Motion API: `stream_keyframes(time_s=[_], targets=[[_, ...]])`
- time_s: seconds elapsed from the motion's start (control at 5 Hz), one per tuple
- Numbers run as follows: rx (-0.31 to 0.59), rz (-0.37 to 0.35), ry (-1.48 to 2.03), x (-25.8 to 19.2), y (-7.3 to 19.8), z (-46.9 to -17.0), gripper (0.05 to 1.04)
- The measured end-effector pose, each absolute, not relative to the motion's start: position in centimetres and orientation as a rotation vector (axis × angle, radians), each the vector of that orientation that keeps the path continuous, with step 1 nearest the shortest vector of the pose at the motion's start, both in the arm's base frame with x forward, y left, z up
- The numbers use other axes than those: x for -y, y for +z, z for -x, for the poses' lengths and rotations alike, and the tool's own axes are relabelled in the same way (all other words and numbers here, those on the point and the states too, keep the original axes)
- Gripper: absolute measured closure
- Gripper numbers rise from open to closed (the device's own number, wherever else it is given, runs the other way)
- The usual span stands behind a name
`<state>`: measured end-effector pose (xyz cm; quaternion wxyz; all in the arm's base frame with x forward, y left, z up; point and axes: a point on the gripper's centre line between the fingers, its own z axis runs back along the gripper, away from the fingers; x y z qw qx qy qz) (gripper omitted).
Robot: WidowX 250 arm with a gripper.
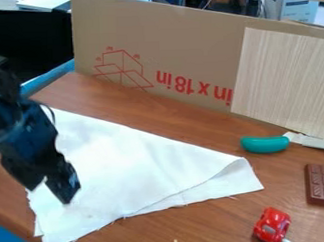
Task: Unfold the cloth from the bottom to the top
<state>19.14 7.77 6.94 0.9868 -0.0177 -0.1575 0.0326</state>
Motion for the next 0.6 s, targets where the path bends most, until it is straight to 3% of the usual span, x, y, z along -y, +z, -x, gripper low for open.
stream_keyframes(time_s=[0.2, 0.6], targets=[[0.266, 0.018, 0.059, -8.1, 6.2, -18.6, 0.083], [0.156, -0.032, 0.027, -8.0, 2.1, -17.5, 0.083]])
